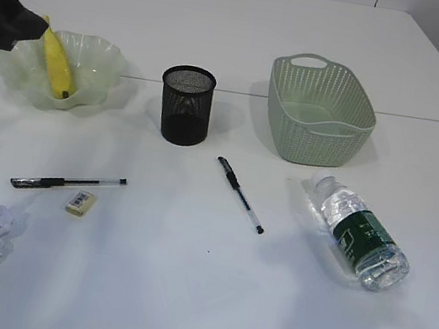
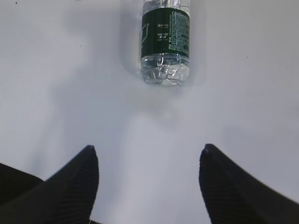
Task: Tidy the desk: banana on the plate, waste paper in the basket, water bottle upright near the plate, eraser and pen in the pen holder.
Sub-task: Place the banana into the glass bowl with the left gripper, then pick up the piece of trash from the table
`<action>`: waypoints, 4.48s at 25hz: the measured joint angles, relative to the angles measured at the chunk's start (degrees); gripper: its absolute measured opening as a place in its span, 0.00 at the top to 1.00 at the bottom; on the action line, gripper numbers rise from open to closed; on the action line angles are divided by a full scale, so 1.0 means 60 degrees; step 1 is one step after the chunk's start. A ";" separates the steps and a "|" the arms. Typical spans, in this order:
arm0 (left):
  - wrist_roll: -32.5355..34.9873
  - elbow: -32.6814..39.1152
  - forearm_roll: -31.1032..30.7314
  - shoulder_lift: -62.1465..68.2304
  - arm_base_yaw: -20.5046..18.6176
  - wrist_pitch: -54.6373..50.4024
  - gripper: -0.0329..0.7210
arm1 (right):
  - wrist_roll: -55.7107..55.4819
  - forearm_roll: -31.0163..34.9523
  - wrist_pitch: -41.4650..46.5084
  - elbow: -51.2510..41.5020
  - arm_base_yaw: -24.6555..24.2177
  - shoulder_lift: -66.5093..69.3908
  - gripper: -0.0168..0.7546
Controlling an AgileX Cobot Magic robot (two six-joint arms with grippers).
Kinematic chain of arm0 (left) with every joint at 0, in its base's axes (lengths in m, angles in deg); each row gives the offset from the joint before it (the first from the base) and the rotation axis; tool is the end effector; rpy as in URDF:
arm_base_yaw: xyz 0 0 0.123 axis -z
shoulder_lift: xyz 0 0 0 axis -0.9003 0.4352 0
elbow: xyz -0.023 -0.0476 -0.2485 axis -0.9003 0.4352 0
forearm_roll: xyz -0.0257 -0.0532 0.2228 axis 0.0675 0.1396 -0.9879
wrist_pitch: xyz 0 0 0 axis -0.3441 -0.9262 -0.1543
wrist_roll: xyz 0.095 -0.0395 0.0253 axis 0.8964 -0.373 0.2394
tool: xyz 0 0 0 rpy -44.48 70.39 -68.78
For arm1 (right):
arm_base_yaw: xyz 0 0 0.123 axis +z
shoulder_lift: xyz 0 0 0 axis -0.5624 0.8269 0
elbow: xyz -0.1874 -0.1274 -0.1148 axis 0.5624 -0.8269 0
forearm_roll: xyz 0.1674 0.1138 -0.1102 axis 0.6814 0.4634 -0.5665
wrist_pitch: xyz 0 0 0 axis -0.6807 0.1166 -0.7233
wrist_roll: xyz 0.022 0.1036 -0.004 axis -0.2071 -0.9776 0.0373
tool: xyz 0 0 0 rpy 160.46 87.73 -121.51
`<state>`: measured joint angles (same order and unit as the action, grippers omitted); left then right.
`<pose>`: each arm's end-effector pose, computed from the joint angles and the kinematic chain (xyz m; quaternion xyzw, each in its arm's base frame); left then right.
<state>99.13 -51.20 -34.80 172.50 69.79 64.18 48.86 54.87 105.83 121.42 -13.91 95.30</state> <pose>0.3276 -0.0499 0.2578 0.2814 0.8196 0.0193 0.4987 0.1781 0.0556 0.2562 -0.2064 0.9471 -0.0130 0.2452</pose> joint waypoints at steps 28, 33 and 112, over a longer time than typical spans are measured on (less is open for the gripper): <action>-1.0857 0.2043 -0.8151 -0.5303 0.0000 -0.5629 0.38 | -0.1004 0.0375 0.2055 -0.0003 0.0000 -0.3583 0.33; -1.1443 0.2043 -0.8179 -0.6133 0.0000 -0.6163 0.38 | -0.1092 0.0383 0.2318 -0.0003 0.0000 -0.3605 0.33; -1.0831 0.2043 -0.7813 0.0374 0.0000 -0.4185 0.21 | -0.1111 0.0398 0.1644 -0.0003 0.0000 -0.3093 0.33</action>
<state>34.15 -38.95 -81.68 174.74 69.79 39.07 42.19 57.26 115.70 121.40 -13.91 76.74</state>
